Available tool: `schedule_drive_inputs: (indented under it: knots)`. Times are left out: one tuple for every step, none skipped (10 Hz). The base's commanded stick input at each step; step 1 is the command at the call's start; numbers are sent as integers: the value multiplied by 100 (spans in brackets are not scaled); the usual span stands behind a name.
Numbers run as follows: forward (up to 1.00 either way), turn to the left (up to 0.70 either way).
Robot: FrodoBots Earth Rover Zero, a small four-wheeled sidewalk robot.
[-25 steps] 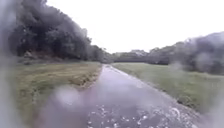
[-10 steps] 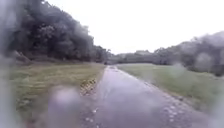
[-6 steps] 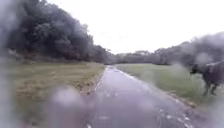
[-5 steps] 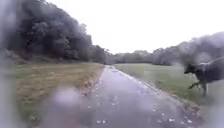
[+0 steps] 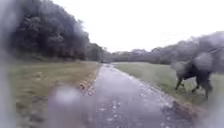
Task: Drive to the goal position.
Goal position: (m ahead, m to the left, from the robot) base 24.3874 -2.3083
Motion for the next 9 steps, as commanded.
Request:
schedule_drive_inputs:
  knots:
    - [85,0]
    - [85,0]
    - [85,0]
    - [85,0]
    - [85,0]
    - [85,0]
    - [85,0]
    - [85,0]
    - [85,0]
